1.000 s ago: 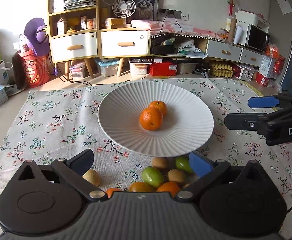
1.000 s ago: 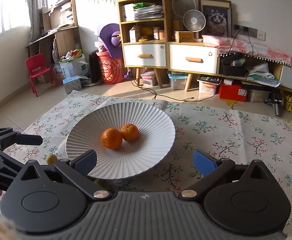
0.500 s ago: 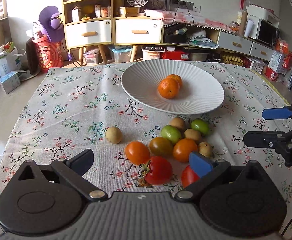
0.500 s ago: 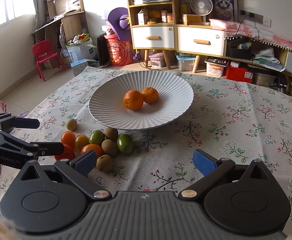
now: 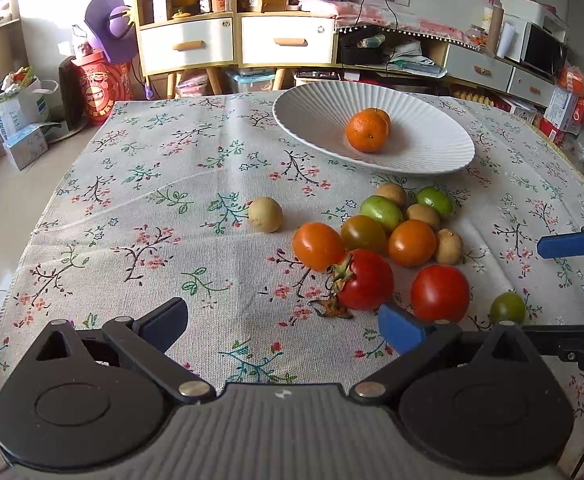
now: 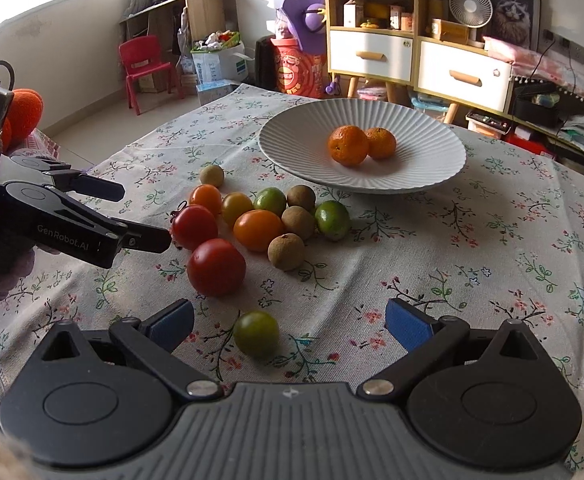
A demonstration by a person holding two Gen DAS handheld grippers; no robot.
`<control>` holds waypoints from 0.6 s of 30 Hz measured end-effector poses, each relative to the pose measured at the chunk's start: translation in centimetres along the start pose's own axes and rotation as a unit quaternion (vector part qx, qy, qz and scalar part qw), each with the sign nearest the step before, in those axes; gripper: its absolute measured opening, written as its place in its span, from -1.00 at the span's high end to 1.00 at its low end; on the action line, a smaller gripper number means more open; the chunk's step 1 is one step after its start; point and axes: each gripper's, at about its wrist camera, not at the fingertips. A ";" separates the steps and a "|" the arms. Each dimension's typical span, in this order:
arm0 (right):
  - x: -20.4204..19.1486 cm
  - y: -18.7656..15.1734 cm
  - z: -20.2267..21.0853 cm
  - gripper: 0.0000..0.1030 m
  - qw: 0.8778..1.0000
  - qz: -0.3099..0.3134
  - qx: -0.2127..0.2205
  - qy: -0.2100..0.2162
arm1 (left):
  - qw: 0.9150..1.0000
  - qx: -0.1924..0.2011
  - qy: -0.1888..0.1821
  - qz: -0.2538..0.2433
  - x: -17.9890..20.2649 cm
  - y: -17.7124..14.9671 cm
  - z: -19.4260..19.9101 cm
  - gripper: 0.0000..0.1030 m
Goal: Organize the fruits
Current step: 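Withdraw both tools from the plate toward the red tomato and green lime, then grasp the red tomato with the left tool while the right tool grasps a green lime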
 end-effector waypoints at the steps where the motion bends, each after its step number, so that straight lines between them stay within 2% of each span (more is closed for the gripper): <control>1: -0.1 -0.1 -0.1 -0.95 1.000 0.002 -0.003 0.002 | 1.000 -0.003 -0.002 0.004 -0.1 -0.1 -0.1 -0.94; 5: -0.7 -0.9 -0.5 -0.77 1.000 0.006 -0.022 0.010 | 0.999 -0.026 -0.027 0.019 0.1 -0.4 -0.6 -0.87; 8: -1.0 -1.1 -0.6 -0.59 0.999 0.008 -0.028 0.021 | 0.999 -0.024 -0.029 0.011 0.7 -0.6 -0.6 -0.80; 9: -1.2 -1.1 -0.6 -0.58 0.999 0.013 -0.027 0.020 | 0.999 -0.020 -0.031 0.008 0.8 -0.5 -0.6 -0.72; 10: -1.4 -1.2 -0.6 -0.50 0.999 0.021 -0.028 0.016 | 0.999 -0.016 -0.032 0.008 0.9 -0.6 -0.5 -0.62; 14: -1.8 -1.1 -0.4 -0.10 0.999 0.035 -0.028 0.008 | 0.999 -0.004 -0.052 0.016 1.1 -0.6 -0.4 -0.42; 18: -1.8 -0.9 -0.4 0.07 0.999 0.038 -0.031 0.006 | 0.998 0.005 -0.067 0.021 1.5 -0.5 -0.4 -0.19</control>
Point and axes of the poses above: each gripper's, at about its wrist camera, not at the fingertips, and z roughly against the way its jaws point, x to its right, y to its top, and after that the axes turned 3 degrees about z, right-handed
